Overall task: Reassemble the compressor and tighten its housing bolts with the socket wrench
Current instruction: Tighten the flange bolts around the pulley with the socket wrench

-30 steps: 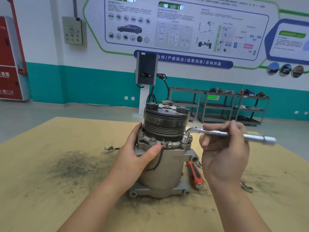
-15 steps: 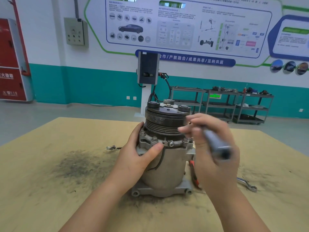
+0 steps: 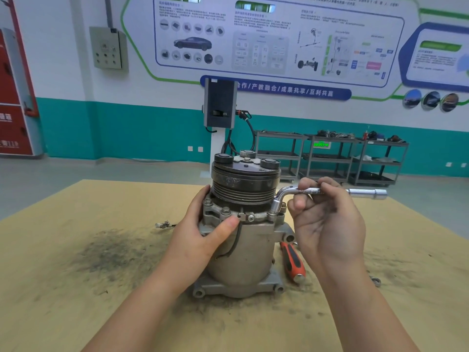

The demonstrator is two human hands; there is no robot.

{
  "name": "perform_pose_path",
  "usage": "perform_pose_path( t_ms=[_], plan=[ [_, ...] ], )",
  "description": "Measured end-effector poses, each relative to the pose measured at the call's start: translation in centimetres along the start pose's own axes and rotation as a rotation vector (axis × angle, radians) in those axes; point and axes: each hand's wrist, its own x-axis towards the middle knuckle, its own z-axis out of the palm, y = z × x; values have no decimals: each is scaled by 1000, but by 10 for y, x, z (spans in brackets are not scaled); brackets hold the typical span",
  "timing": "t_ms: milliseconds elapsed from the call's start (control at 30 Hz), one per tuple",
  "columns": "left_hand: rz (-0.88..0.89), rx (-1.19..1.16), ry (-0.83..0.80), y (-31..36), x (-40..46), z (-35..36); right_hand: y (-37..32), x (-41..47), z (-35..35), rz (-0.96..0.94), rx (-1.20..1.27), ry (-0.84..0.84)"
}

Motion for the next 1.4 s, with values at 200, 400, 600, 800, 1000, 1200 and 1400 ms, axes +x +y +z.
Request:
perform_pose_path(
  t_ms=[200,400,600,800,1000,1200,1400],
  plan=[
    [2,9,-6,-2,0,0,-5,6,-4,79,-33,-99],
    [-4,-2,-15,-5,1,0,7,-6,-6,-238,-175,-98],
    [13,-34,-17,-4,1,-1,32,-30,4,-834,-879,-392],
    [16,-34,-28,-4,1,0,26,-28,5,-893,-1007,-417],
    [-12,-3,-9,-2,0,0,3,-18,10,-569,-433,-66],
    [6,-8,1,0,0,0,1,-5,4,-191,-178,47],
    [-13,3,-7,0,-1,0,-4,2,1,-12,-110,-27]
  ],
)
